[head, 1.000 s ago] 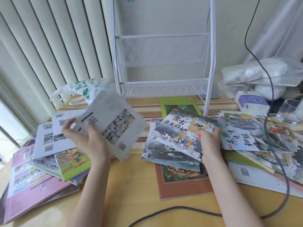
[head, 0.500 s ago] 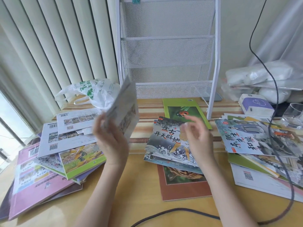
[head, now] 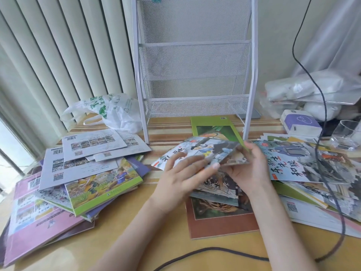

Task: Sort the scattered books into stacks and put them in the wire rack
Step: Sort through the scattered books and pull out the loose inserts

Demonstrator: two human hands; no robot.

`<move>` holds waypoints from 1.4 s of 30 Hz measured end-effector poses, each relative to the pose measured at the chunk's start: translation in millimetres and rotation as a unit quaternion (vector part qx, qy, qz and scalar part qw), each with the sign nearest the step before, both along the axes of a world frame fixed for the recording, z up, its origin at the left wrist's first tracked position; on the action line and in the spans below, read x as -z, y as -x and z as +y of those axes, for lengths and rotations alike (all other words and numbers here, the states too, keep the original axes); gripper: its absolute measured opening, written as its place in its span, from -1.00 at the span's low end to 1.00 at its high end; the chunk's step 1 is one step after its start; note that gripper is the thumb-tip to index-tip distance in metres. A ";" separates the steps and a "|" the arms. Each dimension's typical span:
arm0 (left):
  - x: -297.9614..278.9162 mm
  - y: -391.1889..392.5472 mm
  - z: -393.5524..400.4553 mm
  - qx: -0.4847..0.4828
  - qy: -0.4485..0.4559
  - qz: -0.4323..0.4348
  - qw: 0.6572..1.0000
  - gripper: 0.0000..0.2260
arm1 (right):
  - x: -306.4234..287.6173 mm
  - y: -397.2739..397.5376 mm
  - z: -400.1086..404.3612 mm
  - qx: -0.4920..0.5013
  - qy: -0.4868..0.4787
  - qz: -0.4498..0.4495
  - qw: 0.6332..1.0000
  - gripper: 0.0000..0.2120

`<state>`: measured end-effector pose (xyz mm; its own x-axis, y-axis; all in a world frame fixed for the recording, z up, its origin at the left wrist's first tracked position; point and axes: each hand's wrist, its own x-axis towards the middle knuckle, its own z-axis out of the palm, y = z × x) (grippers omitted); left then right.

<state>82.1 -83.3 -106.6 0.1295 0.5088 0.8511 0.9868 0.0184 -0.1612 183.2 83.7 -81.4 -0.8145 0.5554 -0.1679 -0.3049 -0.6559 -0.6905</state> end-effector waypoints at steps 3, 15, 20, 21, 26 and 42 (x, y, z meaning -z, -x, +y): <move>4.7 8.5 -0.2 -0.028 0.004 -0.030 0.999 -0.56 | 1.7 -1.8 1.4 -0.023 -0.029 -0.011 0.999 -0.69; 11.6 -16.3 6.1 0.070 0.077 -0.124 0.987 -0.42 | 4.1 -7.2 13.1 -0.021 -0.080 -0.211 0.974 -0.70; 12.2 -14.9 5.2 0.062 0.116 -0.167 0.977 -0.65 | 4.1 -10.8 13.6 -0.060 -0.144 -0.231 0.960 -0.71; 10.8 -13.2 4.5 0.049 0.120 -0.168 0.977 -0.66 | 3.8 -8.7 11.1 -0.048 -0.155 -0.222 0.962 -0.72; 8.2 5.7 -1.3 -0.037 0.108 -0.310 0.944 -0.45 | -4.0 -8.3 9.5 0.031 -0.142 -0.170 0.975 -0.64; 1.9 24.6 -0.8 -0.011 -0.040 -0.656 0.754 -0.58 | 3.4 4.0 -6.4 0.093 -0.270 -0.225 0.931 -0.79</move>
